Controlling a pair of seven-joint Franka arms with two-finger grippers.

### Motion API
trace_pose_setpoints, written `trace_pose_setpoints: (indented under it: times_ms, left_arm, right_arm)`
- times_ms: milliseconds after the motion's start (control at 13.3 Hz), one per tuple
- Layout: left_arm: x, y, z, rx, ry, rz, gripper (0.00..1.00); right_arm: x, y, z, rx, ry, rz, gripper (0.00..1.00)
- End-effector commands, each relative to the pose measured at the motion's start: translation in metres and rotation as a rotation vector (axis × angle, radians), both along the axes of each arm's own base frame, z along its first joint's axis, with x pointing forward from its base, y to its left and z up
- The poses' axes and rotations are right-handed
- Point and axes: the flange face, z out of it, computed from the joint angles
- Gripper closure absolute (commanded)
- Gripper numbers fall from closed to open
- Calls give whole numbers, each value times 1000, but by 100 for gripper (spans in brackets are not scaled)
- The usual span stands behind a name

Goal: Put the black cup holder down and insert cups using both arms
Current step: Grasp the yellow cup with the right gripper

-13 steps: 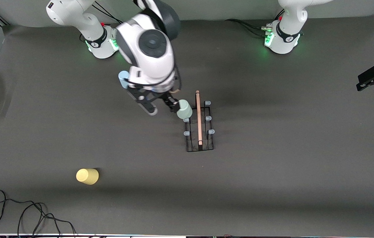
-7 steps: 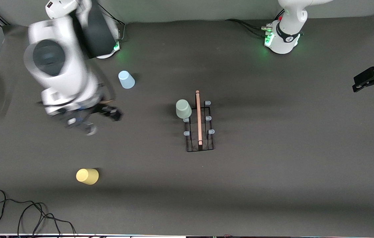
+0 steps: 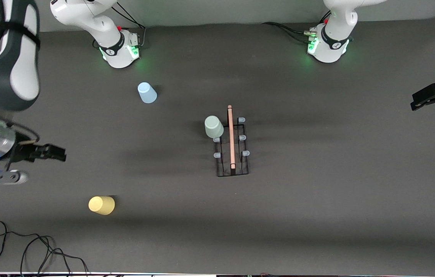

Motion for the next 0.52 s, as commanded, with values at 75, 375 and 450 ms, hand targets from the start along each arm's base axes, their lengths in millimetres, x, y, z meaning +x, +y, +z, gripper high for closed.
trace_pose_setpoints:
  times_ms: [75,375,450]
  left_arm:
    - [-5,-8,-3,4,25,18,0]
    - [-3,-16,-20,3,42,9,0]
    - [0,-16,-22,3,28,8,0]
  right_arm:
    - [39,17,-80,4,-85,82,0]
    - [62,13,-172,38,-107,106,0]
    - [65,12,-190,40,-114,104,0]
